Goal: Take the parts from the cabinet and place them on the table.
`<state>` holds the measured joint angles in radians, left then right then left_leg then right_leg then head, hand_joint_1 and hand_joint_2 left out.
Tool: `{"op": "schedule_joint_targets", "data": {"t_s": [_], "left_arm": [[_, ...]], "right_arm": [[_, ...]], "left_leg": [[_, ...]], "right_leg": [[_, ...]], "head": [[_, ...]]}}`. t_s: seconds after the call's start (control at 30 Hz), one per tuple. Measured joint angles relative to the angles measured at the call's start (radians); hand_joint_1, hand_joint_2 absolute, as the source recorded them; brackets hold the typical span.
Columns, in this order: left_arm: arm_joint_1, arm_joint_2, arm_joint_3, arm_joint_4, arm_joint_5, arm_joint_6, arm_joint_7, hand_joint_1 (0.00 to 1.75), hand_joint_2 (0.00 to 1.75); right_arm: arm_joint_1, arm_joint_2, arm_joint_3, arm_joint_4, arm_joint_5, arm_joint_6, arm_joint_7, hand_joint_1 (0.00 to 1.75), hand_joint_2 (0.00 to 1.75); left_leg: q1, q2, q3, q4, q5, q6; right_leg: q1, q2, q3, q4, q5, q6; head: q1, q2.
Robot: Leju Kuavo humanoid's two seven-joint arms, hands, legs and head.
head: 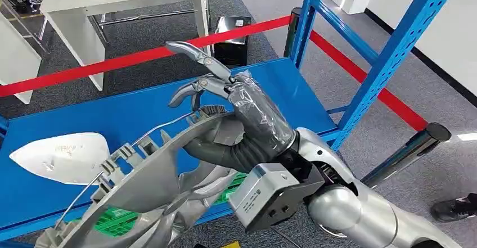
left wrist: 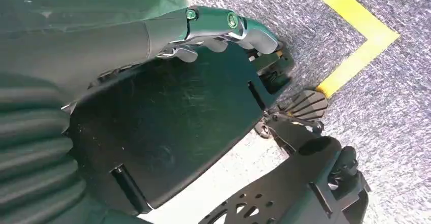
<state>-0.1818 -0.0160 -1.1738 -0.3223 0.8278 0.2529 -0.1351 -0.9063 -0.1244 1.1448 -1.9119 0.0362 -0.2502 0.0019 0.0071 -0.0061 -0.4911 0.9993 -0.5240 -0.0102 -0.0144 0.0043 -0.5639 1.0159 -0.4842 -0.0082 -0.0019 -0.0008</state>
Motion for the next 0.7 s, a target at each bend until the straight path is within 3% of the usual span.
{"op": "schedule_joint_targets", "data": {"t_s": [0.7], "left_arm": [[0.0,0.0,0.012,0.0,0.034,-0.014,0.003,0.0,1.75]], "right_arm": [[0.0,0.0,0.008,-0.01,-0.004,-0.003,0.005,1.75,1.75]], "left_leg": [[0.0,0.0,0.0,0.0,0.0,0.0]], "right_leg": [[0.0,0.0,0.0,0.0,0.0,0.0]], "head": [[0.0,0.0]]}}
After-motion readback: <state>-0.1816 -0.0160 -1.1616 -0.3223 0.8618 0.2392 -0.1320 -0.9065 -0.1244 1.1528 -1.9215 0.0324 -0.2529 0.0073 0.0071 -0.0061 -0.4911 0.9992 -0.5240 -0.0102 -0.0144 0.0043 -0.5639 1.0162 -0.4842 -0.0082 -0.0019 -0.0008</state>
